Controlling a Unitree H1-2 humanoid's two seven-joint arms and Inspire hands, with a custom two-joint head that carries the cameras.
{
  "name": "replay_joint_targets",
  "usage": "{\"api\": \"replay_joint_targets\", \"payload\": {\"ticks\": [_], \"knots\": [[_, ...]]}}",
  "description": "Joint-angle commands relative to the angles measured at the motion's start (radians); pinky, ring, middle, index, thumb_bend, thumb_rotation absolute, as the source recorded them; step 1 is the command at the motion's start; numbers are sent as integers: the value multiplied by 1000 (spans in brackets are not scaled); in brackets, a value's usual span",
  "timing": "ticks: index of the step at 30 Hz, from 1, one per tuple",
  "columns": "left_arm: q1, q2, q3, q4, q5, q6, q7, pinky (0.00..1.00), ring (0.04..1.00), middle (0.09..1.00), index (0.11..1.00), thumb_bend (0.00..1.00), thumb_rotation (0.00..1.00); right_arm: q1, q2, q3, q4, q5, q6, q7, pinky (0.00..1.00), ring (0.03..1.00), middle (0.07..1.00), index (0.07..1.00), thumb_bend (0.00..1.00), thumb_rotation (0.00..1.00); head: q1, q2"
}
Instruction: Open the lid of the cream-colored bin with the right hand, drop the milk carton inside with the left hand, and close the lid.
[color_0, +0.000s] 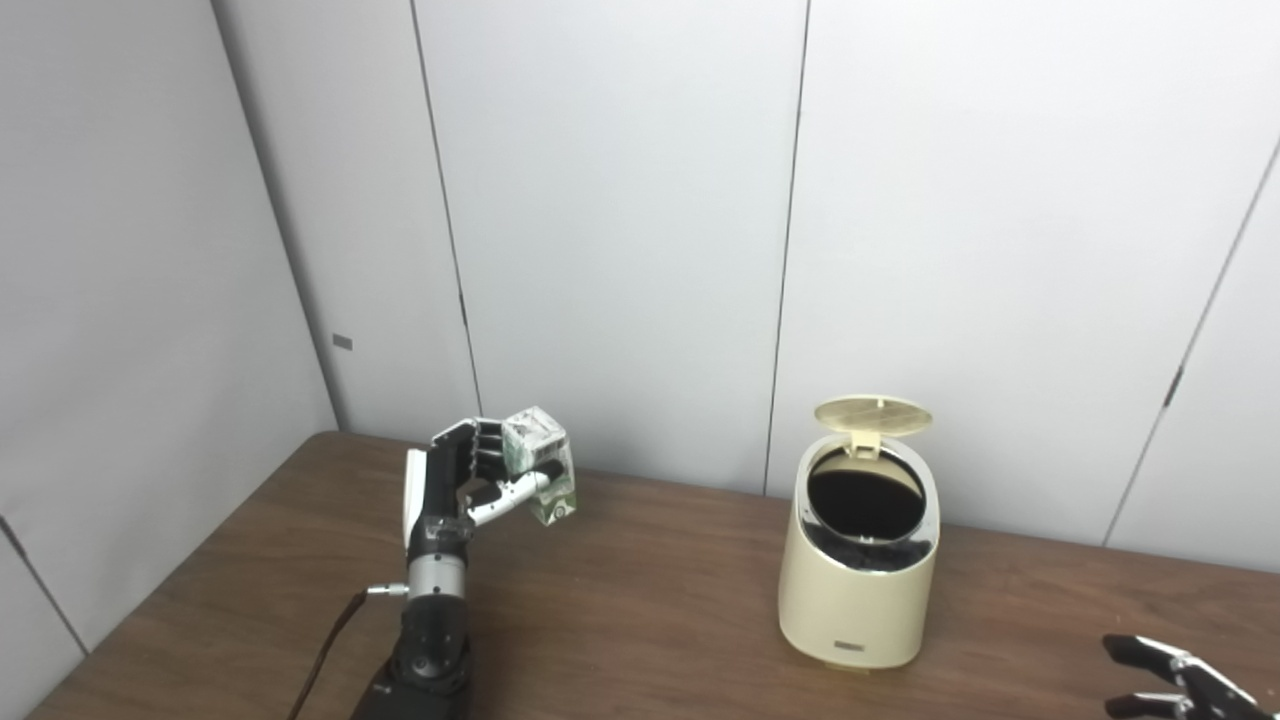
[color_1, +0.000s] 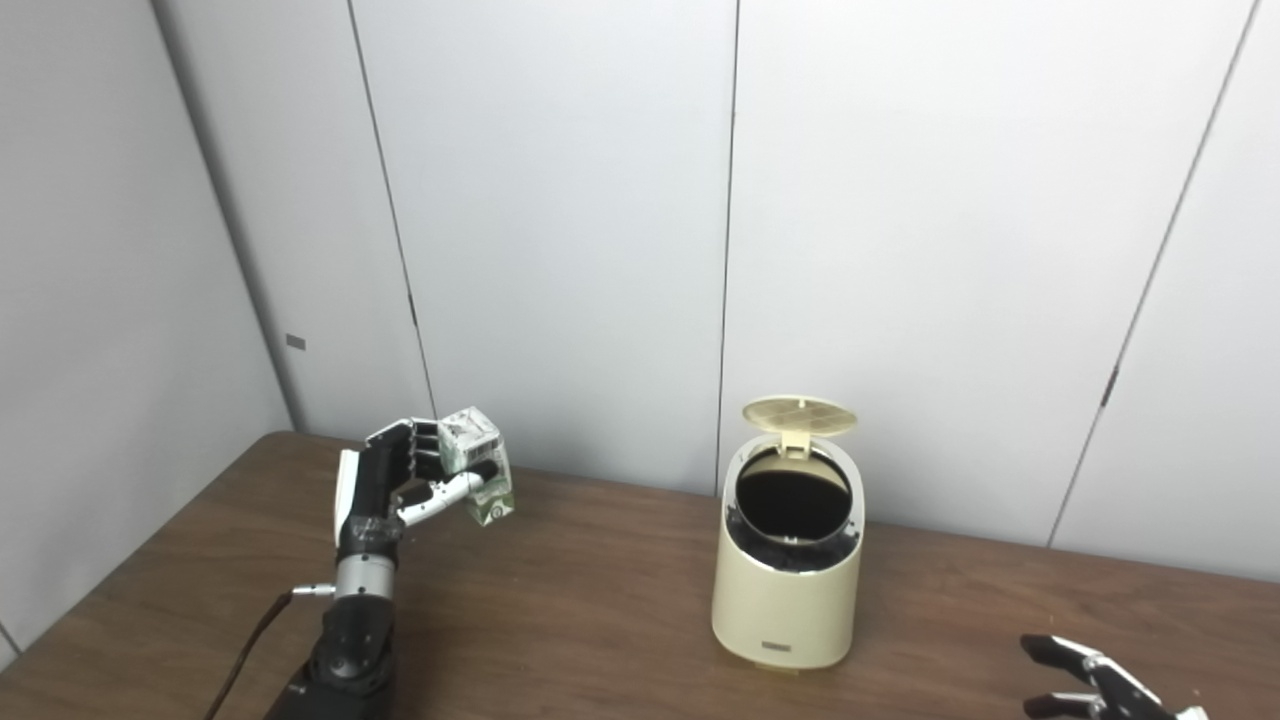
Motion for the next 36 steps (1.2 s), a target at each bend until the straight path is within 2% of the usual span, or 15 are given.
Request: {"api": "replay_joint_targets", "payload": {"ticks": [1,4,8,13,18,20,24,31,36], "knots": [[-33,2,9,-107,28,23,18,402,432,492,517,503,0,-38,12,-3,-57,9,4,-16,438,688,837,817,803,221,-1,1],[-5,-16,5,-239,53,84,1,396,427,490,526,502,0,-36,32,1,-93,-4,38,-16,479,716,857,842,757,145,-20,6],[22,-44,3,-374,51,143,-34,397,427,488,527,502,0,-30,49,4,-120,6,64,-7,612,778,894,884,699,17,-42,13],[40,-91,-9,-486,77,184,-45,413,436,495,518,503,0,-33,58,21,-132,2,67,-6,692,817,930,921,672,0,-66,22],[54,-132,-48,-541,143,183,-56,408,430,489,534,502,0,-42,65,28,-108,5,43,-14,732,828,939,922,675,0,-110,30],[58,-148,-62,-555,157,181,-62,408,430,490,533,502,0,-44,63,35,-99,-12,26,-21,716,814,933,914,684,0,-121,33],[59,-196,-82,-570,126,173,-88,412,431,492,531,502,0,-48,62,43,-72,-38,-9,-35,679,798,928,907,712,9,-141,36],[44,-263,-109,-570,171,179,-84,423,435,491,527,502,0,-54,70,46,-34,-39,-39,-52,641,796,928,908,720,47,-163,38],[33,-298,-127,-537,179,152,-81,423,438,493,523,503,0,-56,66,52,-29,-52,-45,-60,646,798,928,909,714,67,-180,41]]}}
